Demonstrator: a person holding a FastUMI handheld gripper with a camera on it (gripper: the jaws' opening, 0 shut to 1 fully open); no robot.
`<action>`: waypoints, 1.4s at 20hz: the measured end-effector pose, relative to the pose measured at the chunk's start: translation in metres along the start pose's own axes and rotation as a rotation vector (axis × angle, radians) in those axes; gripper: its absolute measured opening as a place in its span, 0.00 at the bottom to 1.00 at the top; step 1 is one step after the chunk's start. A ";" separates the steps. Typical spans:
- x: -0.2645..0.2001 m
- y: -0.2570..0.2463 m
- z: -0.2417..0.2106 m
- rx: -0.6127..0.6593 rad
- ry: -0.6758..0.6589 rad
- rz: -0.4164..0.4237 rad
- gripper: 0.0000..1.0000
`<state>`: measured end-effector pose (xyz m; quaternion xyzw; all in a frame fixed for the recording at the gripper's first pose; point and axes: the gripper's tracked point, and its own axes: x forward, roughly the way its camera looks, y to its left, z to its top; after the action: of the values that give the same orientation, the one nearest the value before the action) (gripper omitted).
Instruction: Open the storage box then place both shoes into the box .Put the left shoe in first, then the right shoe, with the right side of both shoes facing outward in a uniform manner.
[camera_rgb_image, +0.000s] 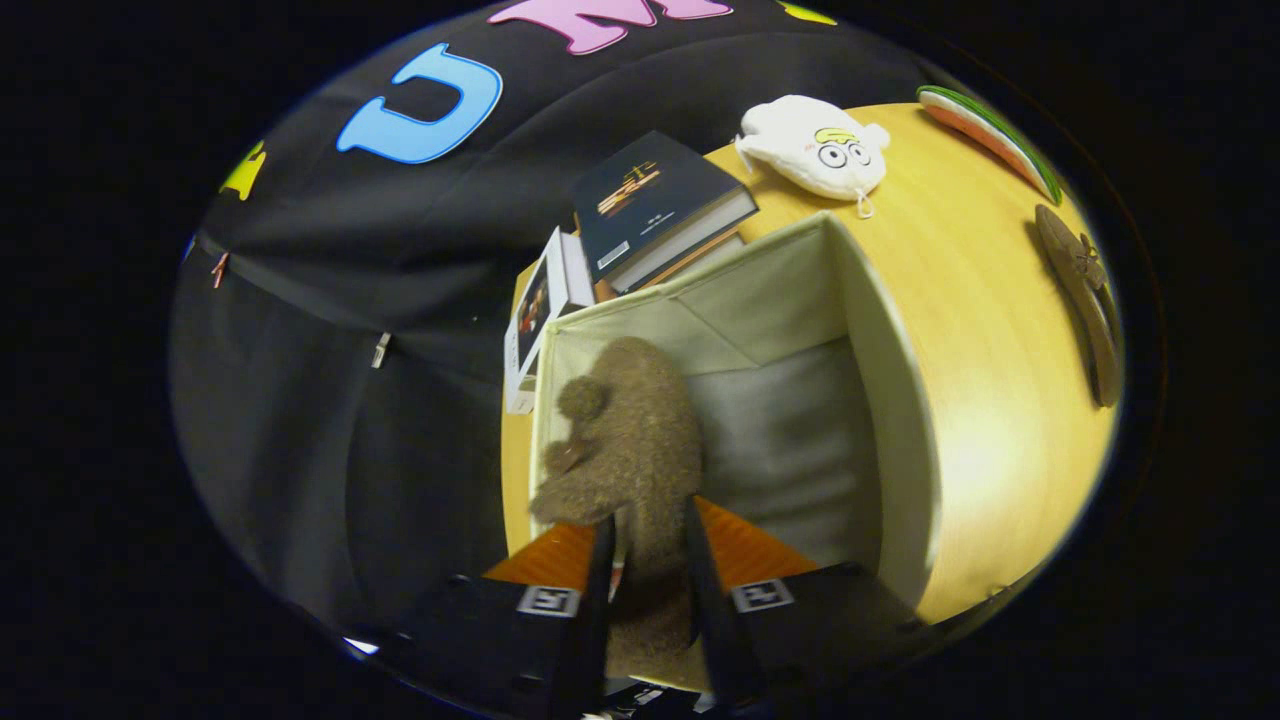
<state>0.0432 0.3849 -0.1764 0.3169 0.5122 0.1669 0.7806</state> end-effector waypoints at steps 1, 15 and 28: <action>-0.009 0.007 -0.008 -0.028 0.022 0.013 0.76; -0.125 0.010 0.038 -0.310 -0.197 0.087 0.98; -0.251 -0.177 0.140 -0.414 -0.380 -0.178 0.98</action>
<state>0.0533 0.0614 -0.0817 0.1302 0.3378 0.1367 0.9221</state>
